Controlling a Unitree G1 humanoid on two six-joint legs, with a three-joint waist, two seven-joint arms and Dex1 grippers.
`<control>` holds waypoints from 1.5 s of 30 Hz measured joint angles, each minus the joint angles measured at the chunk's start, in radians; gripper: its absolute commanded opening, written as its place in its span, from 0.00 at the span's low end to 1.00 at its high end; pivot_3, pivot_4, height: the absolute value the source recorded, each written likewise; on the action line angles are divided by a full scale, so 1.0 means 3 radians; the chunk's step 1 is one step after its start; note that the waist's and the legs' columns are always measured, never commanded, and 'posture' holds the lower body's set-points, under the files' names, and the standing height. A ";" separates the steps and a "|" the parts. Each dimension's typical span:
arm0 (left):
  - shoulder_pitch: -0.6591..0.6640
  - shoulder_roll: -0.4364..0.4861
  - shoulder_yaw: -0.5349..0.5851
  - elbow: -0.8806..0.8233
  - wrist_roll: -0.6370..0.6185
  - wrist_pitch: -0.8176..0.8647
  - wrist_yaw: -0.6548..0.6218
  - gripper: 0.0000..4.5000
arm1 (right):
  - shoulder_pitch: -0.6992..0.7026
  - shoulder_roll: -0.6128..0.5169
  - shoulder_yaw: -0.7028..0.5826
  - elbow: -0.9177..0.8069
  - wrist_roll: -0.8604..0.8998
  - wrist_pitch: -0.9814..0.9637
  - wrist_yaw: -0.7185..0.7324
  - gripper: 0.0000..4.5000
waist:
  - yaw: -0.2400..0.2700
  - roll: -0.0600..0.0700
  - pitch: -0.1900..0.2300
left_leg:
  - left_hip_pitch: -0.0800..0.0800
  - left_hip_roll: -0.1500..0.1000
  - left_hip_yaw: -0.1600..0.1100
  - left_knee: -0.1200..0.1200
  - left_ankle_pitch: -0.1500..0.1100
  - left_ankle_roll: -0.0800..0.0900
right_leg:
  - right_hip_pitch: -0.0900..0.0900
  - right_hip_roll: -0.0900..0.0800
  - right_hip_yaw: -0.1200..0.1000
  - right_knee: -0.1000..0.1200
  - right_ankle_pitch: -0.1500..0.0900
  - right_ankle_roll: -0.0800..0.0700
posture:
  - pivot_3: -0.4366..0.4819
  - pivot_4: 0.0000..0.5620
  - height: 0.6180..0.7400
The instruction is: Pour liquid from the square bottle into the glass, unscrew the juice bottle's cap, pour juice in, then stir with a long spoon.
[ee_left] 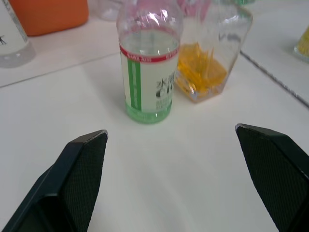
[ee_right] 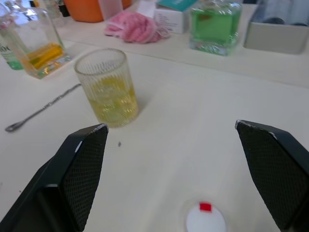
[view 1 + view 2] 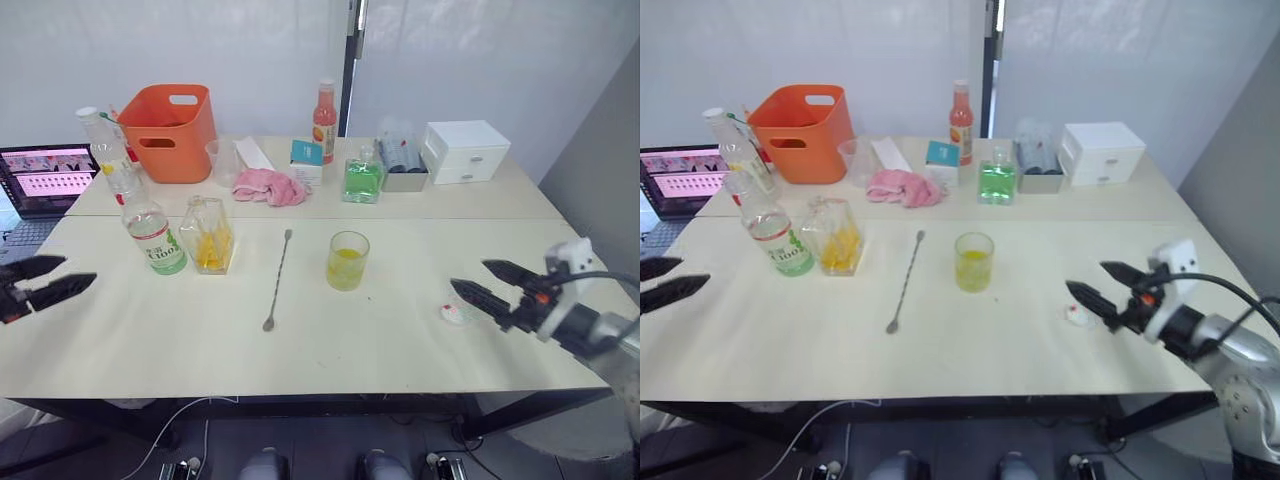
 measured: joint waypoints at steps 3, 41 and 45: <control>0.0432 -0.0311 0.0142 -0.0337 -0.0059 -0.0001 0.0153 1.00 | 0.0362 -0.0010 -0.0274 0.0161 -0.0036 -0.0103 0.0112 1.00 | 0.0006 -0.0001 0.0000 | 0.0000 0.0005 0.0000 0.0002 0.0000 0.0000 | 0.0000 0.0001 0.0000 0.0000 0.0000 -0.0001 | 0.48 0.27 0.79; 0.1003 -0.2274 -0.0462 -0.3886 -0.0603 0.1668 0.3261 1.00 | -0.0704 -0.0157 0.0834 0.0050 0.0444 0.0123 0.0589 1.00 | 0.0030 -0.0003 -0.0004 | 0.0011 0.0006 -0.0009 0.0006 -0.0001 -0.0002 | 0.0010 0.0010 0.0014 -0.0002 0.0008 -0.0004 | 0.48 0.27 0.79; 0.0793 -0.2493 -0.1043 -0.4109 -0.0470 0.2036 0.3775 1.00 | -0.0945 -0.0178 0.1084 0.0118 0.0439 0.0151 0.0776 1.00 | 0.0027 -0.0005 -0.0005 | 0.0010 0.0000 -0.0014 0.0005 -0.0001 -0.0002 | 0.0010 0.0014 0.0013 -0.0001 0.0008 -0.0004 | 0.48 0.27 0.79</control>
